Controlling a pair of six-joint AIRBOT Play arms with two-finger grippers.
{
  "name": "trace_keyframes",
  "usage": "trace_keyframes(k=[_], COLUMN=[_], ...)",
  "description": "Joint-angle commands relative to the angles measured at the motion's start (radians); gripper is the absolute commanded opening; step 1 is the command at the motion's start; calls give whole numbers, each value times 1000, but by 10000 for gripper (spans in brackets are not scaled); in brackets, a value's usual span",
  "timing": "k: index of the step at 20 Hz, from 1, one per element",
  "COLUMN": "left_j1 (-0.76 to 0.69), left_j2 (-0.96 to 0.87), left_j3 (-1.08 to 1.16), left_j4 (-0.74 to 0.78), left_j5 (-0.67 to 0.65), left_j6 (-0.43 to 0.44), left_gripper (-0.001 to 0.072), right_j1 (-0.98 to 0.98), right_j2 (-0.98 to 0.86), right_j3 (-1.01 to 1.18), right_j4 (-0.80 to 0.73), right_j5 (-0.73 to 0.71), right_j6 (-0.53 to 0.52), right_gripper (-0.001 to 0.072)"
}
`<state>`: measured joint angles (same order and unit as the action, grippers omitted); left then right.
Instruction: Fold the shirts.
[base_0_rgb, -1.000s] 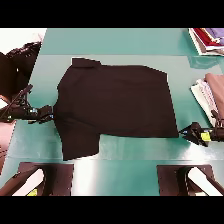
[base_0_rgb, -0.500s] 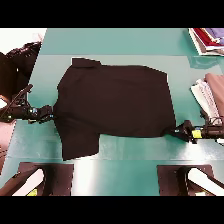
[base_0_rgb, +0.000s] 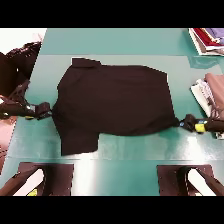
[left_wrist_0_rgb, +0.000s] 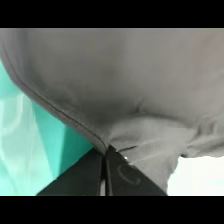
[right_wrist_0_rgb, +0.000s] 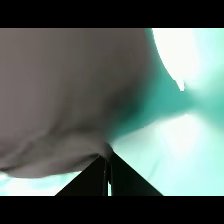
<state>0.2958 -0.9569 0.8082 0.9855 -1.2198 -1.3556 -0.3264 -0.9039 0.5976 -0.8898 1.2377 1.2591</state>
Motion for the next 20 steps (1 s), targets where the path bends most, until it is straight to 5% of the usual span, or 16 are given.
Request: trace_keyframes(k=[1,11,16,20], left_j1=[1,1,1,1], left_j2=[72,167,172,162], left_j3=[201,1347,1497,1368], left_j4=[-39,-44,-76,-143], left_j5=[8,154,178,108], left_j6=[-37,-60,-112,-113], left_gripper=[19,19,19,19], right_j1=[8,5,5,6], right_j2=[119,165,87,51], right_j3=[220,1205,1521,1474], right_j4=[13,-48,-251,-279], right_j5=[10,-96,69,171], right_j6=[34,35,74,79], right_gripper=[20,20,20,20])
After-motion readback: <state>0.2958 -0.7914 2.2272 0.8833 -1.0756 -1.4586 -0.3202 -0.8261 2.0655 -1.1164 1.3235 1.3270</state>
